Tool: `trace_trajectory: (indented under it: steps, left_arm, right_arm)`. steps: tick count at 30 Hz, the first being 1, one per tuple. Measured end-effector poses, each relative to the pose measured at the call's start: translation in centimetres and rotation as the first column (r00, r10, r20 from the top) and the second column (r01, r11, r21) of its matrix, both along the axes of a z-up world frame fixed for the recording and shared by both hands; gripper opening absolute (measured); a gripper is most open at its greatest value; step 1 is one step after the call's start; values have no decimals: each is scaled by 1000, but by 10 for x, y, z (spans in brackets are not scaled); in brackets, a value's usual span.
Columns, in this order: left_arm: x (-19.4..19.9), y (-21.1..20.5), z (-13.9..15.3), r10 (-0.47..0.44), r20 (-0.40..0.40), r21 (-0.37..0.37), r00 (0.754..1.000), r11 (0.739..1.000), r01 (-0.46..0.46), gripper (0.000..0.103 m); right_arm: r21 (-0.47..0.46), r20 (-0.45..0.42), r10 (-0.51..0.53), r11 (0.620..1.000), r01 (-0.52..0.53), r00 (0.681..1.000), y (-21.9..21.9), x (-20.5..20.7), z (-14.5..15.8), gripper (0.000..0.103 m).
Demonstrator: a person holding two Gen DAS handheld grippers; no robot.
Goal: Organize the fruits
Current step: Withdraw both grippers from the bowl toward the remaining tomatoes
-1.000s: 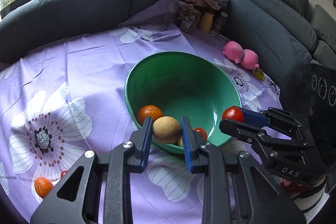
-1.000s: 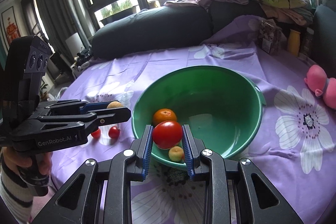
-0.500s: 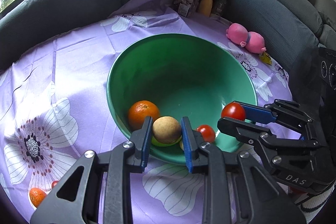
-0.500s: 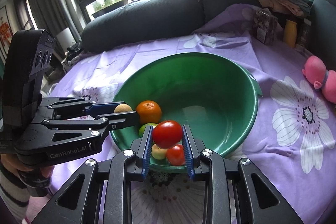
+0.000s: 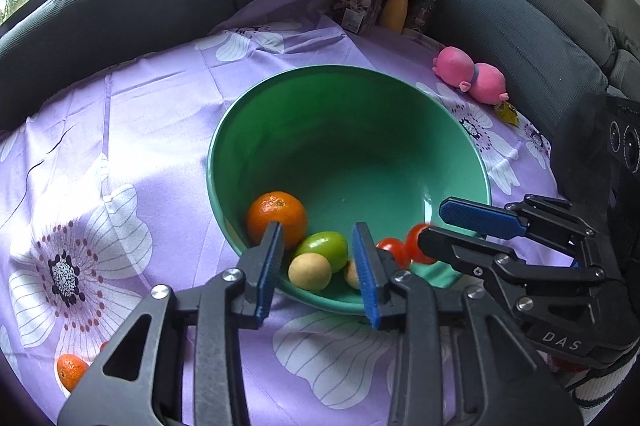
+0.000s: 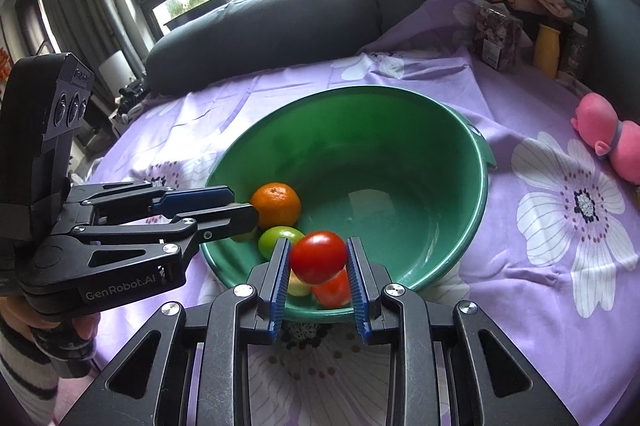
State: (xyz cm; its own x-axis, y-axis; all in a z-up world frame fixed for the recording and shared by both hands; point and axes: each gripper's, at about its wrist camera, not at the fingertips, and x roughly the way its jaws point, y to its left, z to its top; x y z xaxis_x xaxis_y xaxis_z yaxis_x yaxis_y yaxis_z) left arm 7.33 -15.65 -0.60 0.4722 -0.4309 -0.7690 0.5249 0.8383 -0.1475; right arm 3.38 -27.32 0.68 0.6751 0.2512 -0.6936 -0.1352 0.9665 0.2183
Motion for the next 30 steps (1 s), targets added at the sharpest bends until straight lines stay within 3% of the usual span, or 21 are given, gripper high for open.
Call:
trace_trajectory:
  steps: [2, 5, 12, 23, 30]
  left_arm:
    - [-2, 2, 2, 6, 9, -2, 1000, 1000, -6, 51]
    - [-7, 5, 6, 16, 21, -3, 1000, 1000, -16, 52]
    - [-22, 25, 12, 75, 51, 1, 996, 997, -75, 77]
    - [-48, 85, -2, 210, 18, 14, 978, 978, -210, 83]
    - [-68, 123, -13, 290, 8, 13, 957, 957, -290, 87]
  right_arm:
    - [-1, -2, -3, 1000, 3, 1000, 0, -1, 2, 30]
    - [-7, 1, -5, 1000, 5, 1000, 2, -3, 5, 30]
    - [-7, 21, -5, 1000, 5, 1000, 7, -11, 16, 33]
    - [-19, 54, 80, 997, -79, 995, 36, -26, 30, 44]
    - [-36, 41, 189, 982, -187, 981, 71, -32, 29, 49]
